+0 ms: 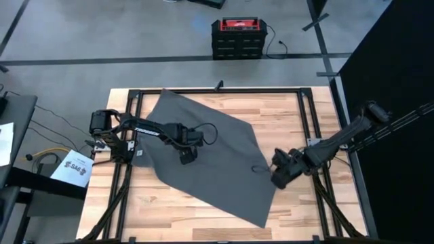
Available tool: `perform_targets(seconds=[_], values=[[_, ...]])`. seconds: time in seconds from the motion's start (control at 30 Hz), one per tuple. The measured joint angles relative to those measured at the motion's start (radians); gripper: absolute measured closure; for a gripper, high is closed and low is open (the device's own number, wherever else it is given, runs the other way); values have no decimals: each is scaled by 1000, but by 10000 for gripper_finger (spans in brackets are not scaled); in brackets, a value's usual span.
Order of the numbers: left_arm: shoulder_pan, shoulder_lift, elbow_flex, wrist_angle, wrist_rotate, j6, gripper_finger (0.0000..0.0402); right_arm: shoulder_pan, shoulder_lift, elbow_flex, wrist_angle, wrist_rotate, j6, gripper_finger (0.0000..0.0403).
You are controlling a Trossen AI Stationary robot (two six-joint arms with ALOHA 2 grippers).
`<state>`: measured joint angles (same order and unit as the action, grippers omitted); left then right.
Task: Roll towel
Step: Fold the gray towel
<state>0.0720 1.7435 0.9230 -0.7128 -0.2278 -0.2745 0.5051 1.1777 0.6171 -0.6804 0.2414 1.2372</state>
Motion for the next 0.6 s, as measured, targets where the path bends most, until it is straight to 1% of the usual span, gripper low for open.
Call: perform_targets(seconds=[0.1,0.17,0.23,0.3,0.37,0.43,0.47,0.53,0.6], values=[[-9,0,0,-1,-10,-7,229,-82,-15,-74,147,-15,-6,203],[-16,0,0,-2,-20,-19,229,-126,-5,-126,267,-76,-44,179],[-20,1,0,-2,-27,-32,229,-164,10,-155,354,-110,-68,163],[-24,1,0,-2,-28,-41,229,-189,21,-160,366,-112,-99,156],[-27,1,0,1,-28,-44,229,-210,30,-160,358,-112,-138,161],[-27,1,0,4,-25,-45,229,-232,47,-160,362,-113,-169,187],[-27,1,0,7,-24,-45,229,-240,62,-160,360,-113,-179,210],[-27,1,0,12,-19,-46,229,-247,103,-154,372,-116,-201,275],[-27,1,0,20,-15,-55,229,-247,143,-130,340,-119,-238,358]])
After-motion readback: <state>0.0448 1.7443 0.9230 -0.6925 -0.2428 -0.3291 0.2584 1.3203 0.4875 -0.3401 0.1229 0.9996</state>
